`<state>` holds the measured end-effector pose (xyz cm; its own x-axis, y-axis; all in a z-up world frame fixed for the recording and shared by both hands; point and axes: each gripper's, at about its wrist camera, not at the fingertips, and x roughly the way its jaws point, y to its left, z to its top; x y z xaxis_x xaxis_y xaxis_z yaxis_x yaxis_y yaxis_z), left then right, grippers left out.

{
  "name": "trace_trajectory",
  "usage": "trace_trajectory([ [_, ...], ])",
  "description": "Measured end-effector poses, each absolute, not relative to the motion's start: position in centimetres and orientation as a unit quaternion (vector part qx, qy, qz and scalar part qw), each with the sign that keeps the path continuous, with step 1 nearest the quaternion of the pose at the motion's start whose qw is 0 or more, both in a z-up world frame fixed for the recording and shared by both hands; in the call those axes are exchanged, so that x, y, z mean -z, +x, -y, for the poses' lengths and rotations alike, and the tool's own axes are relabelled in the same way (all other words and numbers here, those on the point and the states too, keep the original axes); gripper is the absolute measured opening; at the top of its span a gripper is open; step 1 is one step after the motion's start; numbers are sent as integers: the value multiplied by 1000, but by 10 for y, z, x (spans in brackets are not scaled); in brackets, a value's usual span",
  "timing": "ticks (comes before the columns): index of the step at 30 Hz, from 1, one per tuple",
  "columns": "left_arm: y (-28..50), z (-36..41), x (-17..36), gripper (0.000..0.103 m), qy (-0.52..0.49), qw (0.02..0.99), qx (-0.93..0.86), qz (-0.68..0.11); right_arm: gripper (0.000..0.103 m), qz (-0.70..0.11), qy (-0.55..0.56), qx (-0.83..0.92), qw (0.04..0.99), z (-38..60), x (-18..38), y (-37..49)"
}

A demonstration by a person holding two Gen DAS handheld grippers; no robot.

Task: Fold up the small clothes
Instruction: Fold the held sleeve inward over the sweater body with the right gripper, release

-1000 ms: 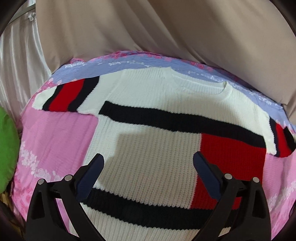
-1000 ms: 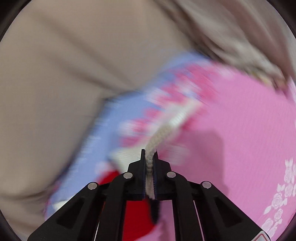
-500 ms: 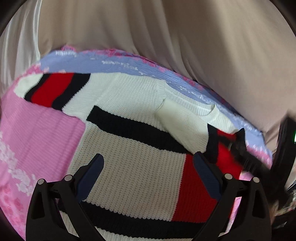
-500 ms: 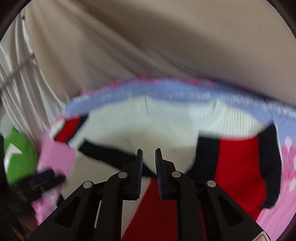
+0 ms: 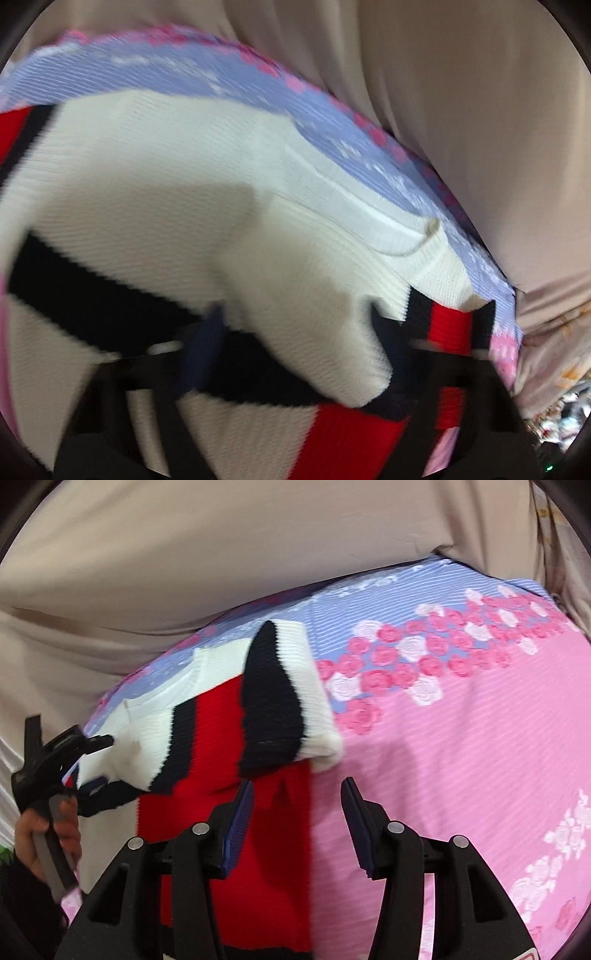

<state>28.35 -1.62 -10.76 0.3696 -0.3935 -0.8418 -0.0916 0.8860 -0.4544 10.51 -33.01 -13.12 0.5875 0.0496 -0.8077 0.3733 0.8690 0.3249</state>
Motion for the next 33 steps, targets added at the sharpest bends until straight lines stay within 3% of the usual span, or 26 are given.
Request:
trace_trajectory([
  [1,288,21,109,22,-228,791,100,-559,50,-446,231,95,859,328,132,105],
  [2,291,20,108,13,-235,791,105,-555,50,-450,222,93,860,327,132,105],
  [3,292,19,102,12,-244,794,116,-545,50,-451,217,91,861,323,136,105],
  [9,280,-33,39,11,-244,852,107,-451,50,-449,190,86,869,313,146,116],
  [15,279,-63,94,11,-238,831,59,-499,47,-448,183,81,871,304,147,139],
  [20,275,-55,99,11,-224,834,62,-499,47,-408,202,60,888,295,122,150],
  [22,273,-57,97,11,-216,836,59,-501,48,-445,162,72,878,287,136,168],
  [24,270,-57,99,11,-213,836,57,-502,41,-486,159,88,855,290,163,181],
  [25,269,-61,99,11,-214,835,57,-503,27,-494,183,88,846,296,173,183],
  [26,268,-63,100,11,-214,835,55,-504,22,-489,203,88,844,302,174,182],
  [30,266,-70,113,11,-205,829,49,-519,18,-447,225,108,859,324,150,167],
  [33,261,-66,124,12,-200,830,47,-519,19,-502,215,100,832,335,180,177],
])
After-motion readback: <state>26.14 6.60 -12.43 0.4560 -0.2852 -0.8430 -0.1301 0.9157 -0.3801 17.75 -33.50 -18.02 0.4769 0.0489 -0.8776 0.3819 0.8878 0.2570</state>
